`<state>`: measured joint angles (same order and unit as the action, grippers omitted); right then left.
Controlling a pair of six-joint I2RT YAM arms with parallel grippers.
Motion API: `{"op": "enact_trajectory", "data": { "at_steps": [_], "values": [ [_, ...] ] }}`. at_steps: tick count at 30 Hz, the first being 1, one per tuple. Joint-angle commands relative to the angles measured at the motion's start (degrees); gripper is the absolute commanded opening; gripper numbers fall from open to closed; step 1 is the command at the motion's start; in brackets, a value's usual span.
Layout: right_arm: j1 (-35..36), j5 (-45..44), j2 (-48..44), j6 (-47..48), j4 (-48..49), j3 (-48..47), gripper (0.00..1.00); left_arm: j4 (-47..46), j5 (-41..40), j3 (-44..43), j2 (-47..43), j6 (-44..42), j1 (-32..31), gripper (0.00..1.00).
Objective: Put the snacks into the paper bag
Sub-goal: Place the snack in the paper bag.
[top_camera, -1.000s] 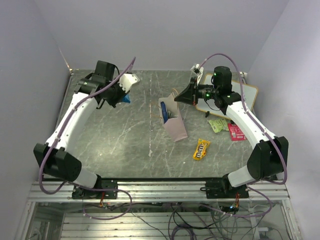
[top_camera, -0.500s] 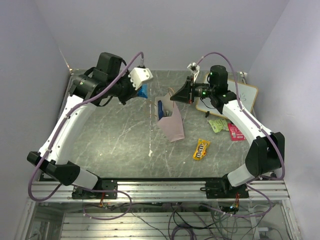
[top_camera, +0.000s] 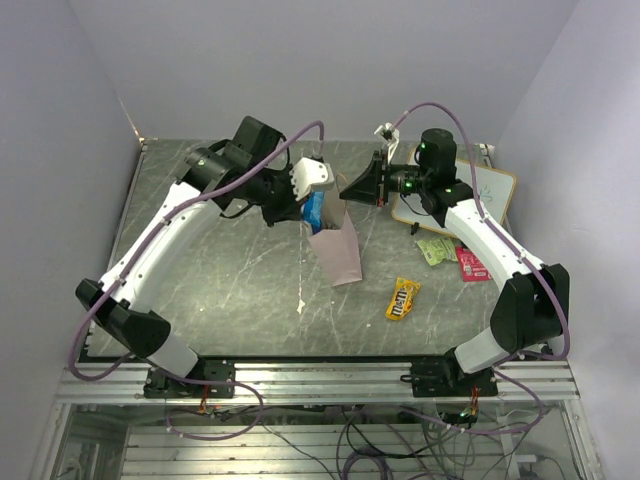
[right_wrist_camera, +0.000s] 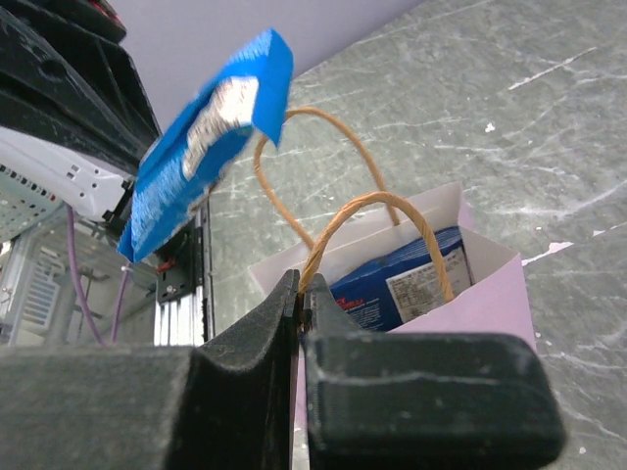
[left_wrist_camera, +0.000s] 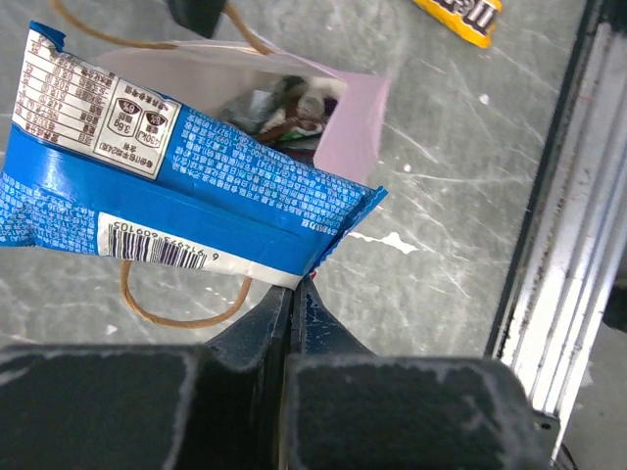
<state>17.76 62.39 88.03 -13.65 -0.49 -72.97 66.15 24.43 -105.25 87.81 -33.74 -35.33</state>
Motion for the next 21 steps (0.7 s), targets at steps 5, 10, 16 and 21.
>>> {"op": "enact_trajectory", "data": {
  "at_steps": [5,10,16,21],
  "values": [
    [0.08,1.24,-1.42,9.62,-4.79,-0.83,0.0,8.7,7.08,-2.03,4.91,-0.41,-1.39,0.07],
    [0.05,1.58,-1.15,11.54,-6.93,-1.63,0.0,10.57,7.55,-0.41,5.11,-1.05,-1.69,0.07],
    [0.25,2.01,-1.6,10.96,-6.46,-1.3,0.0,11.52,9.54,0.54,7.03,-1.66,-1.76,0.07],
    [0.48,2.07,-1.79,10.53,-6.18,-1.01,0.0,12.58,10.9,-2.32,8.55,-1.18,-1.92,0.07]
  ]
}}
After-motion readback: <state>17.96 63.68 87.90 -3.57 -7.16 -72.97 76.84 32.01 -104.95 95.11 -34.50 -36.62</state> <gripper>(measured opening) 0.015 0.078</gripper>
